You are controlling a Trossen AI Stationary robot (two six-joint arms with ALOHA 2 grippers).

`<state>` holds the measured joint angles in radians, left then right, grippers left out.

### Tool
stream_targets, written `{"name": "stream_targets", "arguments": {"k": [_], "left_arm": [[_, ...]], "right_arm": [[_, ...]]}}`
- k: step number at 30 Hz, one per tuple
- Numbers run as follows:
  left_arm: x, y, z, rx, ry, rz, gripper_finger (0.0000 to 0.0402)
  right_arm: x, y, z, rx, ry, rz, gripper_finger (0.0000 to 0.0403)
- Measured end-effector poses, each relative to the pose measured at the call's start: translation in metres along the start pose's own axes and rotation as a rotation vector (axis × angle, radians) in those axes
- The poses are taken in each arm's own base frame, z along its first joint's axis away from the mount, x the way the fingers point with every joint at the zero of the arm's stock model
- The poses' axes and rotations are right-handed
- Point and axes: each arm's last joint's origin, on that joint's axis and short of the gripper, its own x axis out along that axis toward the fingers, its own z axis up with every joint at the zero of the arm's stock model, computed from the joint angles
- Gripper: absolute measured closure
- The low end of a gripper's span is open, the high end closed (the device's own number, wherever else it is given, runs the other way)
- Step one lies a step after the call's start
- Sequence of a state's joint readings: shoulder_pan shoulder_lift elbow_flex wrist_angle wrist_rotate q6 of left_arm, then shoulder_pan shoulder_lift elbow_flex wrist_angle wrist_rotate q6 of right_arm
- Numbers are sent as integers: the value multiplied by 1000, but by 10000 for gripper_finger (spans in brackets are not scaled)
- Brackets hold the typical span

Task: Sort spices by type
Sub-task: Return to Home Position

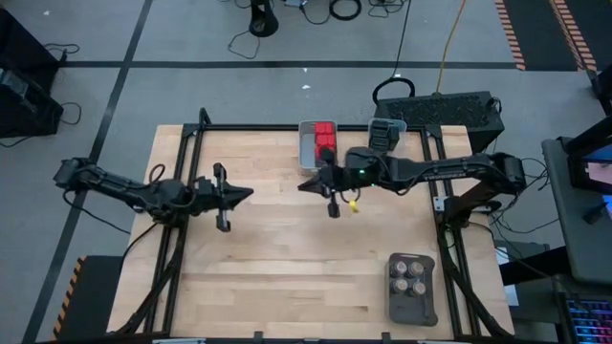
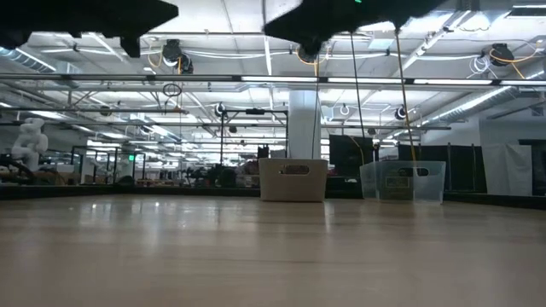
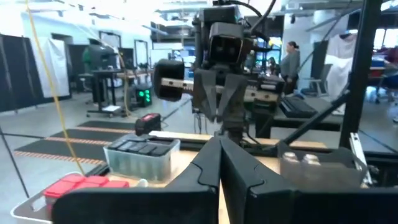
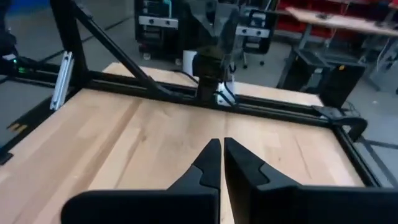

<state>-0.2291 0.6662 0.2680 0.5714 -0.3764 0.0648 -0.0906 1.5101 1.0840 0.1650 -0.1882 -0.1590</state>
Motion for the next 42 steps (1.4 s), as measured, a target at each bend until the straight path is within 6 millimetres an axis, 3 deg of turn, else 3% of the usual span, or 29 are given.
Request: {"name": "stream_targets", "arguments": {"k": [9, 19, 25, 34, 42], "left_arm": [[11, 8, -12, -6, 61, -43, 393], [6, 9, -15, -34, 122, -46, 393], [3, 9, -14, -36, 127, -54, 393], [1, 9, -14, -33, 133, -54, 393], [-7, 12, -12, -46, 159, -51, 393]], "right_arm": [[-46, 14, -44, 43, -164, -28, 403], [-99, 28, -80, 131, -182, -93, 403], [-125, 37, -104, 173, -279, -109, 403], [-151, 47, -144, 278, -283, -145, 403], [-164, 51, -151, 278, -302, -149, 403]]}}
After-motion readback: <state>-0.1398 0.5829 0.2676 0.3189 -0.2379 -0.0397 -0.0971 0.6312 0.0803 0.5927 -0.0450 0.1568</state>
